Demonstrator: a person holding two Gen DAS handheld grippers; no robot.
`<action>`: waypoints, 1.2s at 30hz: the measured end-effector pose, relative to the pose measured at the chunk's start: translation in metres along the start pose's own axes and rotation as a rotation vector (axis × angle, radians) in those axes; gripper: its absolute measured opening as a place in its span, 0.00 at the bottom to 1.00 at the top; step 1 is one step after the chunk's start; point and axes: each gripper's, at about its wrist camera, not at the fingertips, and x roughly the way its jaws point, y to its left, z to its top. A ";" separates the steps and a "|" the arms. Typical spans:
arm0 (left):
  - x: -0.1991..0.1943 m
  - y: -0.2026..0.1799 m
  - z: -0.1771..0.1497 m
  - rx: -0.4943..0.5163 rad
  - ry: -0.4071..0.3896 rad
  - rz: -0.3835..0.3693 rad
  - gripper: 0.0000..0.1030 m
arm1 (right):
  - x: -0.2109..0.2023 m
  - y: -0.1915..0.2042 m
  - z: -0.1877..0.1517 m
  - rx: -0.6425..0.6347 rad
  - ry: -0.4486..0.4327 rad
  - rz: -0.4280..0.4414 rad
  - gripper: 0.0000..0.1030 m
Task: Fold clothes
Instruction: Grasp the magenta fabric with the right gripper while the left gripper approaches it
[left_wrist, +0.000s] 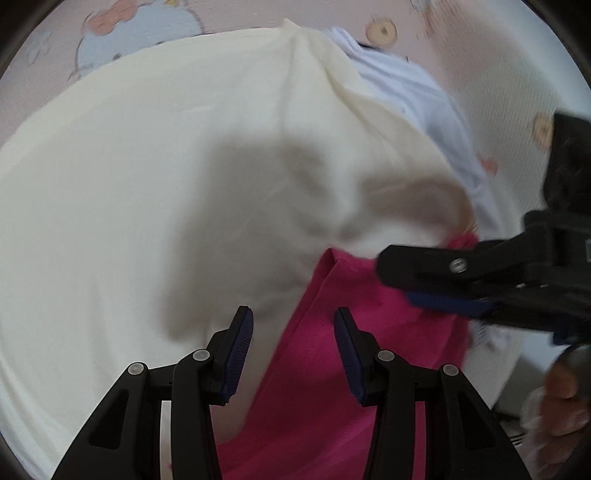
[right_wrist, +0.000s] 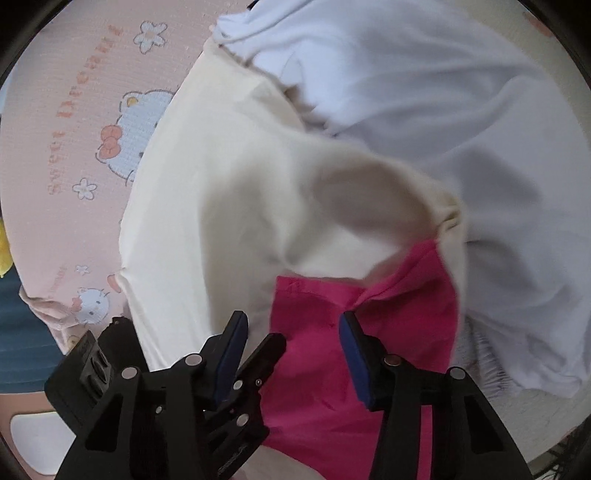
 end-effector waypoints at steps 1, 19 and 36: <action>0.000 0.003 -0.002 -0.014 0.002 -0.015 0.41 | 0.001 0.003 0.000 -0.014 -0.001 0.010 0.49; -0.021 0.025 -0.022 0.022 -0.030 -0.050 0.41 | 0.044 0.039 0.008 -0.201 0.003 -0.208 0.34; -0.026 0.039 -0.030 -0.001 0.014 -0.087 0.41 | 0.023 0.051 0.014 -0.291 -0.103 -0.079 0.05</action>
